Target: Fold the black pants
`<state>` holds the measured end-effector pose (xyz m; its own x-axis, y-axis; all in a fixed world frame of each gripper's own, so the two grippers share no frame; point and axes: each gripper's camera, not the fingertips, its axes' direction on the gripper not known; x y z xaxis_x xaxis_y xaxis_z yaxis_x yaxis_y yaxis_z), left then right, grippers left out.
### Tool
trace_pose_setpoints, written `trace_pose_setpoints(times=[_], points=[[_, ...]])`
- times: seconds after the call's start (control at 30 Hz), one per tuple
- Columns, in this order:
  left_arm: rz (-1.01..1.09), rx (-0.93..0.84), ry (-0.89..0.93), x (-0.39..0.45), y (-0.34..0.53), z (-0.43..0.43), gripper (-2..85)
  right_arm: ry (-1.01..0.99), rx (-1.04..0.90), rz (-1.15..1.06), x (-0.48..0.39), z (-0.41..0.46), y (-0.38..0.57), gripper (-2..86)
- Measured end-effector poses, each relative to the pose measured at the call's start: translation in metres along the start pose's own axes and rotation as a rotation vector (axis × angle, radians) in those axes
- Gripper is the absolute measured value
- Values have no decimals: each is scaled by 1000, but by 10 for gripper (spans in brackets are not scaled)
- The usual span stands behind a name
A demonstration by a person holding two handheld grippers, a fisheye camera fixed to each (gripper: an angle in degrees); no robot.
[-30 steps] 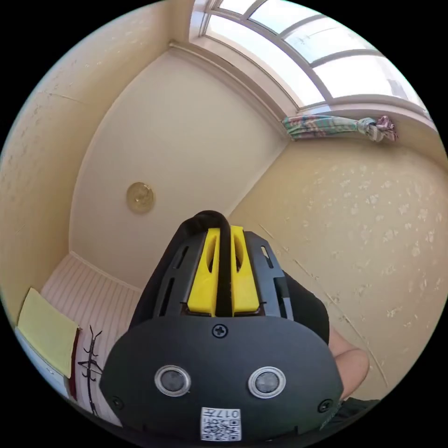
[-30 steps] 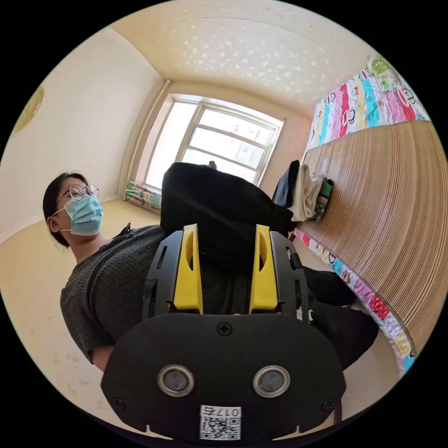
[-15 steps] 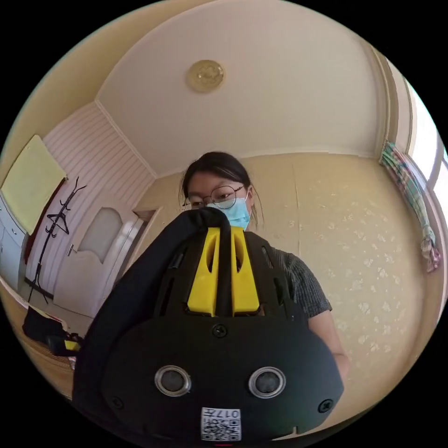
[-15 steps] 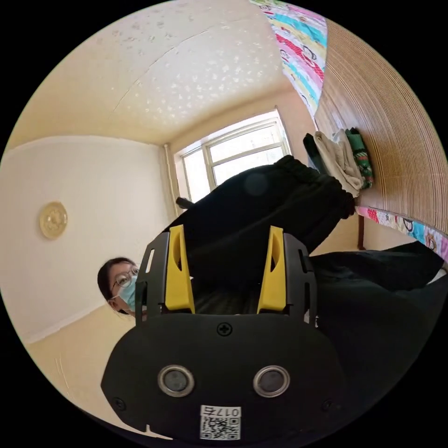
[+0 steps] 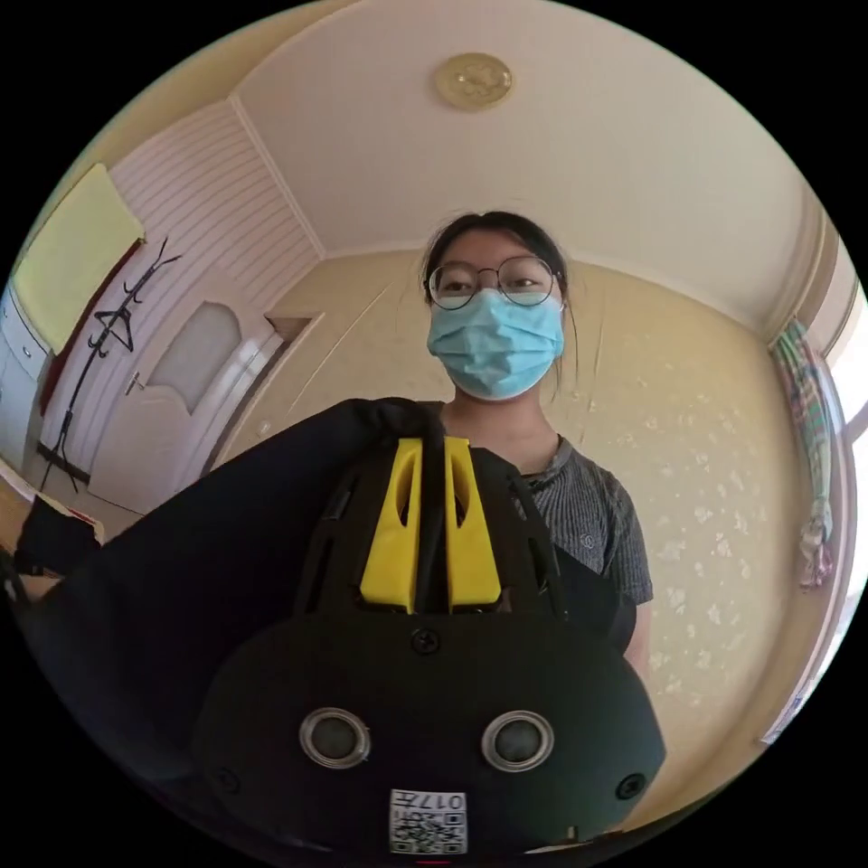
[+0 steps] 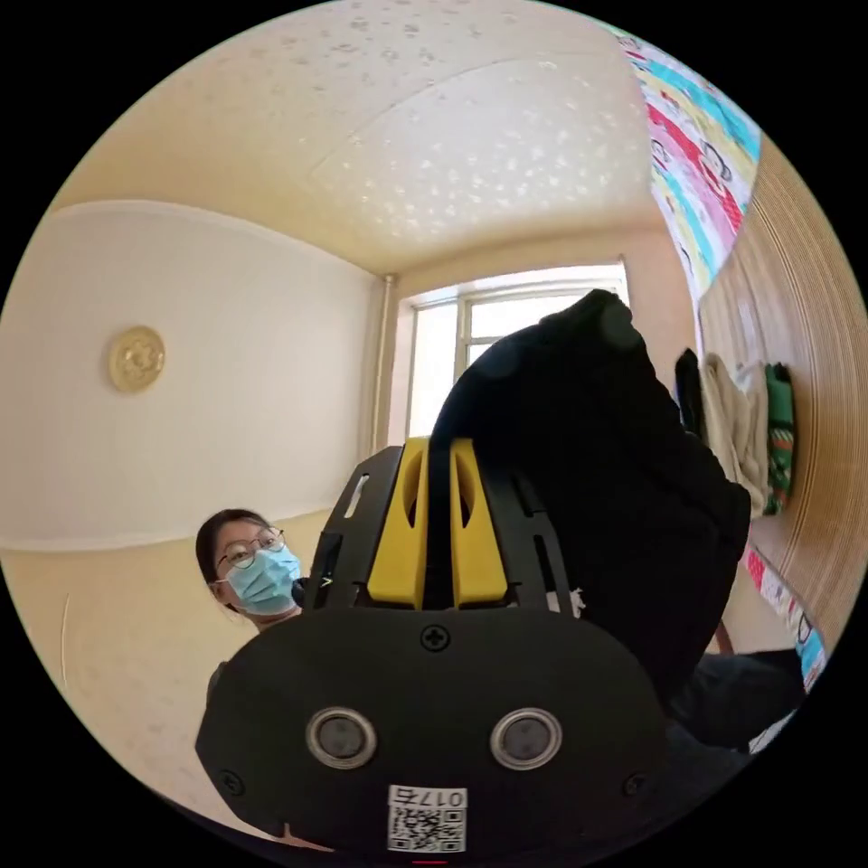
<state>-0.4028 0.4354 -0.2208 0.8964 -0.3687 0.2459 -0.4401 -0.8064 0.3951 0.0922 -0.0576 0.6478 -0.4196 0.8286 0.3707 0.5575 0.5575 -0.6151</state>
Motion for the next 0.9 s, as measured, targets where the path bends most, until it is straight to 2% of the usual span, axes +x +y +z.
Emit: trace_pose_setpoints(times=[0.07, 0.17, 0.27, 0.33, 0.43, 0.5, 0.6, 0.67, 0.9], points=[[31, -1, -119, 26, 7, -11, 46, -110, 2, -169, -34, -11, -5, 23], [29, 37, -345, 58, 27, -33, 47, -126, -49, -377, -83, -8, -12, 19], [-82, -11, -643, 73, 39, -43, 50, -151, -97, -587, -130, 0, -9, 17], [-178, -96, -944, 75, 44, -39, 58, -218, -114, -694, -152, 3, -2, 17], [-279, -116, -1164, 72, 46, -41, 92, -314, -216, -861, -186, 15, 20, 17], [-298, -61, -1167, 76, 47, -50, 100, -319, -292, -963, -207, 26, 43, 18], [-280, 53, -1111, 91, 51, -71, 73, -470, -478, -1098, -228, 41, 86, 17], [-325, 133, -1132, 98, 54, -87, 87, -519, -601, -1161, -233, 51, 123, 17], [-317, 172, -1166, 103, 26, -99, 169, -809, -652, -1124, -217, 50, 184, 17]])
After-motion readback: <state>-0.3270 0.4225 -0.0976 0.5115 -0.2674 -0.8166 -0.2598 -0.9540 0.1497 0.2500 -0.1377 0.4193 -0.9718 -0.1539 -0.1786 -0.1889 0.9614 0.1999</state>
